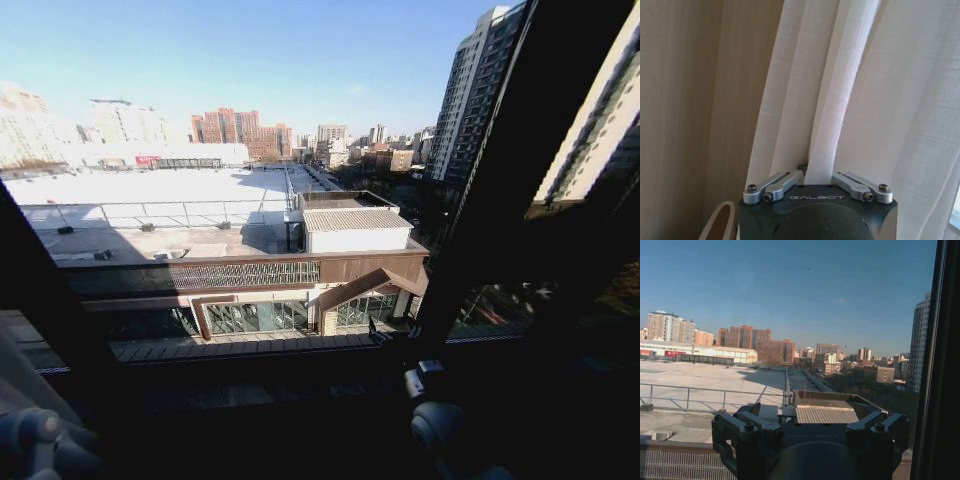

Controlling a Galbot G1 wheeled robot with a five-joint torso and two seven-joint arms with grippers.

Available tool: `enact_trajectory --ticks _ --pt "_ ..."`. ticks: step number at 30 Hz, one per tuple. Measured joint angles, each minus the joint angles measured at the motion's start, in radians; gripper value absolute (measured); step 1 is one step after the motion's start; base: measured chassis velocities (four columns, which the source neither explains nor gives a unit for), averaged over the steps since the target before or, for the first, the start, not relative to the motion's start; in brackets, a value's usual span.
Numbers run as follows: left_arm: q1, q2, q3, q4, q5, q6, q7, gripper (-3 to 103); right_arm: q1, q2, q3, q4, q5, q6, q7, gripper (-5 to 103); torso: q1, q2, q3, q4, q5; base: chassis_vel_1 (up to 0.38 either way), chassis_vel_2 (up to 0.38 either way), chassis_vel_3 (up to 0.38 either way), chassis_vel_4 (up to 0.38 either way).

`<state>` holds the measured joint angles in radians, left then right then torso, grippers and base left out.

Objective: Open the curtains by pulling them apart, changing their state from closed to fully open.

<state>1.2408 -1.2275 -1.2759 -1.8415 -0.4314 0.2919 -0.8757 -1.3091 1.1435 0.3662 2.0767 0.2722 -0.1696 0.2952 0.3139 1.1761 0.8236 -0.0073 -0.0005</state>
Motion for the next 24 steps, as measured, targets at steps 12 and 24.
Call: enact_trajectory --ticks 12,24 --pt "0.209 -0.091 0.100 -0.270 0.002 0.141 0.337 34 0.006 0.001 -0.010 -0.007 0.001 0.000 -0.001 100 0.000 0.000 0.000 -0.0004 0.0008 0.000 0.000 0.000 0.000" --pt "0.383 -0.069 0.107 -0.388 0.045 0.061 0.947 84 -0.044 0.016 -0.024 0.027 -0.005 -0.036 0.020 100 0.000 0.000 0.000 -0.0004 0.0008 0.000 0.000 0.000 0.000"
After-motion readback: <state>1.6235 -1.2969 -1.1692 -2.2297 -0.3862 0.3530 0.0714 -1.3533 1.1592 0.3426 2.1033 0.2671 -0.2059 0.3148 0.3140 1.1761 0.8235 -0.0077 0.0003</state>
